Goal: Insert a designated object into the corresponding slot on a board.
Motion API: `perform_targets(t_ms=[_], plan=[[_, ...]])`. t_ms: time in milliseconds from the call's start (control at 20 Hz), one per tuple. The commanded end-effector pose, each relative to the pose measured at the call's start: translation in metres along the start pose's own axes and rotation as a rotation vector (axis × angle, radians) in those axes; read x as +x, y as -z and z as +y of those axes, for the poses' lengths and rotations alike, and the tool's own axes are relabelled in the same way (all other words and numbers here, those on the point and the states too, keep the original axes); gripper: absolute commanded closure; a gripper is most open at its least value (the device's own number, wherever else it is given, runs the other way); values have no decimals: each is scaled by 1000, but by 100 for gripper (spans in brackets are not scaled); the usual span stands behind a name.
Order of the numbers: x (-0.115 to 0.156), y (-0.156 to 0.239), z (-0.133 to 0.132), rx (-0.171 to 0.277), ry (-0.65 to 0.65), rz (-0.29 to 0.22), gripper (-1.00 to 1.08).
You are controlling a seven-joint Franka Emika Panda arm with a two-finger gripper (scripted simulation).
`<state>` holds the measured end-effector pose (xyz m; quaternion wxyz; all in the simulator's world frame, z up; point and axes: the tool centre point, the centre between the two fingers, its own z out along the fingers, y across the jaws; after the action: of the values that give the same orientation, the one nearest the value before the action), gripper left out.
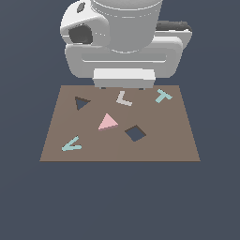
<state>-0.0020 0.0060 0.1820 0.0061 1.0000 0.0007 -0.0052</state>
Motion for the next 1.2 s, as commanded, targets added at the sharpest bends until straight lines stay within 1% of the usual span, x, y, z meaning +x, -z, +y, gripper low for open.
perform_targets(t_ms=[0,300,600,900,1150], plan=[[0,0,0,0,0,0,-92],[0,-4,2,0,21,0,-92],[2,-16,8,1,86,2,-92],[5,-35,17,3,194,4,-92],[10,-59,27,4,321,7,-92]])
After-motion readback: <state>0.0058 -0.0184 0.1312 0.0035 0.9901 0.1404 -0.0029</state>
